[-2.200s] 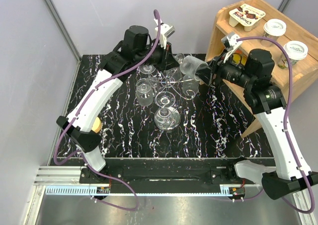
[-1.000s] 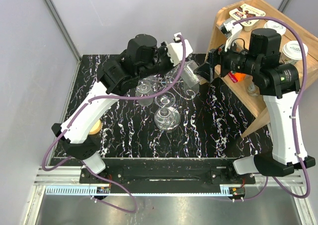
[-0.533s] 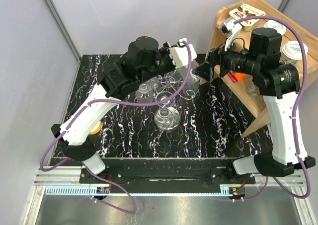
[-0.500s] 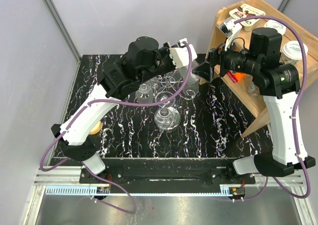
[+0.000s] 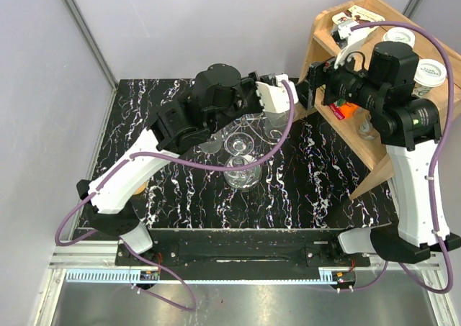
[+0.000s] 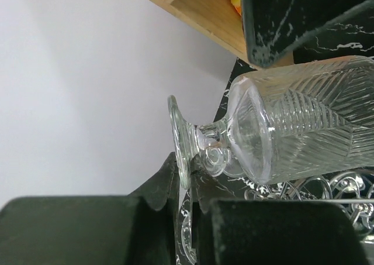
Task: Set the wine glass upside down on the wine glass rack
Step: Turn the wine glass upside down at the wine rack.
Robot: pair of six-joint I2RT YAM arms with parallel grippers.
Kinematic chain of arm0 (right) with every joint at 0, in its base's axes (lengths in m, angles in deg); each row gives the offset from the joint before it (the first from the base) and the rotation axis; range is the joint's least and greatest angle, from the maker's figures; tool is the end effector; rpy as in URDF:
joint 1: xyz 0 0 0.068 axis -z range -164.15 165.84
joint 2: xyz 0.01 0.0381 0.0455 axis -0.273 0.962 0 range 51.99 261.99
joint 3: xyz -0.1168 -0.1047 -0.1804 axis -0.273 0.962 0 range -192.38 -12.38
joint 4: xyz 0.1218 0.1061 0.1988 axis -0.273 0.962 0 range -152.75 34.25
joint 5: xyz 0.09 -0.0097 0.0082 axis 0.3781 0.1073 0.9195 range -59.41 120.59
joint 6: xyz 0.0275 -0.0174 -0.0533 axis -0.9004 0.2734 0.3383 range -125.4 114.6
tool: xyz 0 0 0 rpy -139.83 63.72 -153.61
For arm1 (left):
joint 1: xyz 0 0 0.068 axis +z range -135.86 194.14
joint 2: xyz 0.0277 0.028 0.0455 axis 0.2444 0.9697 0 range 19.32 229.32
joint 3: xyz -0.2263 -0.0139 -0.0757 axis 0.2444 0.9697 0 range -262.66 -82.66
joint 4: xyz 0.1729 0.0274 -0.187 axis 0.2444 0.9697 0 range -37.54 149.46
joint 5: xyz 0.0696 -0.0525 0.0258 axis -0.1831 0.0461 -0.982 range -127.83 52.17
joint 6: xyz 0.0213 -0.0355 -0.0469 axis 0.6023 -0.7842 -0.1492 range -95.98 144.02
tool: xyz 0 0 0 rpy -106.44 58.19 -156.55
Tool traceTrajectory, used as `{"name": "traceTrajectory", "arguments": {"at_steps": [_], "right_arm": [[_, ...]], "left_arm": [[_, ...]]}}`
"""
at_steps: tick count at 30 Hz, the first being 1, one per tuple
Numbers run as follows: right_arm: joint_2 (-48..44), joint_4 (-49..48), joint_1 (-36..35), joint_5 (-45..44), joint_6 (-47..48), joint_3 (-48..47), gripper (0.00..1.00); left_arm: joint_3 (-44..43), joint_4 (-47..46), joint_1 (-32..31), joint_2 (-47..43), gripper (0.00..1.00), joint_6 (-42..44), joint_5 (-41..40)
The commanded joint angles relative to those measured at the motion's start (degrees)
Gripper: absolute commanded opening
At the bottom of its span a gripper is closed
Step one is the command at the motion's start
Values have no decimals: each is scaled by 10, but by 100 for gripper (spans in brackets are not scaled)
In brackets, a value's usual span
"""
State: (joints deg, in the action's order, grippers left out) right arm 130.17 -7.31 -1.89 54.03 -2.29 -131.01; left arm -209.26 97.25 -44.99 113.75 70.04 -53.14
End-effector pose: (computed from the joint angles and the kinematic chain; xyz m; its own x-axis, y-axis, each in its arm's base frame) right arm 0.2132 0.0880 0.5081 -0.2110 -0.1197 -0.9701 -0.6580 0.7514 0.0504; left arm 0.1778 -0.2729 0.4937 0.4227 0.6455 -0.6361 0.5638 0.3622 0.7422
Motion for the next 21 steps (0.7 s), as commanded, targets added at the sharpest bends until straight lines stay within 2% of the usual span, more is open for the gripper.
{"name": "traceTrajectory", "arguments": {"at_steps": [1,8,16,21], "right_arm": [[-30,-48,-3,-151,-14,27,91],[-60,-71,13,-301,-8,54,91],[-78,-74,57,-342,-11,81,92],[-87,-74,70,-332,-14,103,92]], "left_arm": [[-9,-103,-11,-32,0,19,-39],[10,-115,-38,-26,0,40,-54],[46,-137,-52,-29,0,58,-69],[65,-173,-61,-26,0,86,-81]]}}
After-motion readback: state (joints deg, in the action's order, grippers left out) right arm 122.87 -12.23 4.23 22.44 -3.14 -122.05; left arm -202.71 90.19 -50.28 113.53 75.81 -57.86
